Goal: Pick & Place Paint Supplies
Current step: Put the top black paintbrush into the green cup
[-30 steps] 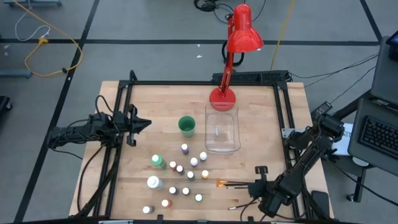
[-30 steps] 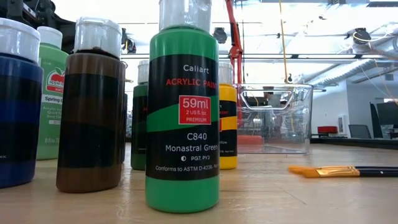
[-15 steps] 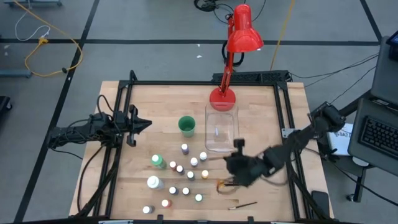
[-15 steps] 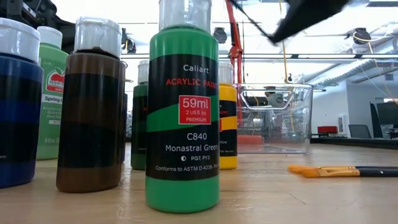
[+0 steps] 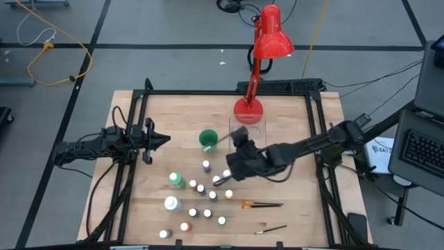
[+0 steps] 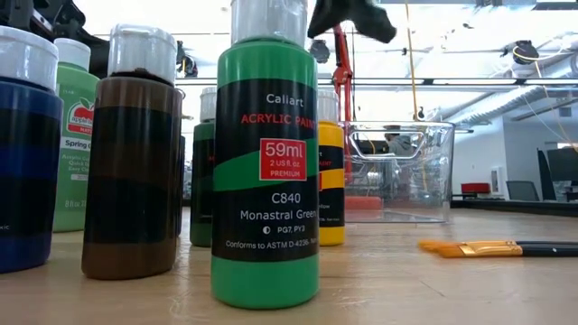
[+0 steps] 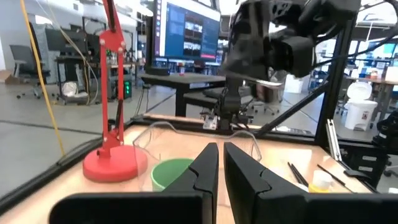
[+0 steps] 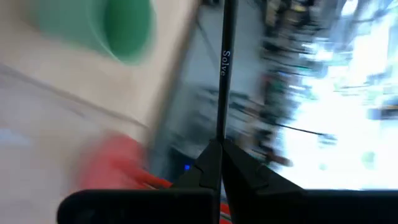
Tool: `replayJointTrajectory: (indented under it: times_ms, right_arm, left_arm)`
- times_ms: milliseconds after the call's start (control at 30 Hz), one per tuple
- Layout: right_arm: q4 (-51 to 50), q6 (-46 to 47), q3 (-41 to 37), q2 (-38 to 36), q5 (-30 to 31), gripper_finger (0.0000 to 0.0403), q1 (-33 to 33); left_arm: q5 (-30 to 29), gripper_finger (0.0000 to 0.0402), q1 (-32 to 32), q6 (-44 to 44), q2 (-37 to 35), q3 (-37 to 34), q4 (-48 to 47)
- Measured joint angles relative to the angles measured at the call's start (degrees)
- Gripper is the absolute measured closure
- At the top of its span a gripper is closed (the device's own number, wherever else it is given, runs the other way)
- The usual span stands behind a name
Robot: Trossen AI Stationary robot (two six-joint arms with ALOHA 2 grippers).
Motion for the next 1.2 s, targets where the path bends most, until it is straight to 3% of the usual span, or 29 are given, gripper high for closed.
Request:
replayJointTrajectory:
  times_ms: [133, 367, 500, 600, 767, 867, 1200]
  right_arm:
    - [2.78, -14.91, 0.40, 3.09, 7.89, 0.0403, -3.17]
    - [6.09, -22.30, -0.20, 3.68, 5.48, 0.0403, -8.20]
    - [12.88, -33.26, -2.77, 3.68, 2.59, 0.0403, -9.67]
    - [19.99, -44.41, -5.70, 3.68, 0.91, 0.0403, -9.77]
    - [42.04, -56.07, -11.60, 3.67, -2.19, 0.0403, -10.31]
    - [46.96, -63.30, -13.91, 3.40, -3.71, 0.0403, -10.85]
    - [47.50, -67.43, -16.67, 3.42, -6.09, 0.0403, -13.69]
  left_arm:
    - [0.01, 0.0376, 0.00, -1.72, 0.00, 0.00, -1.02]
    - [0.00, 0.0376, -0.02, -2.05, 0.02, 0.00, -2.44]
    - [-0.09, 0.0376, -0.02, -1.60, 0.02, 0.00, -2.39]
    - [-0.44, 0.0376, -0.02, -1.21, 0.01, 0.00, -2.35]
    - [-1.55, 0.0376, -0.02, -0.57, 0.02, 0.00, -2.67]
    - [-1.57, 0.0376, -0.01, -0.28, 0.01, 0.00, -2.79]
    - [-1.57, 0.0376, 0.00, -0.16, 0.01, 0.00, -2.87]
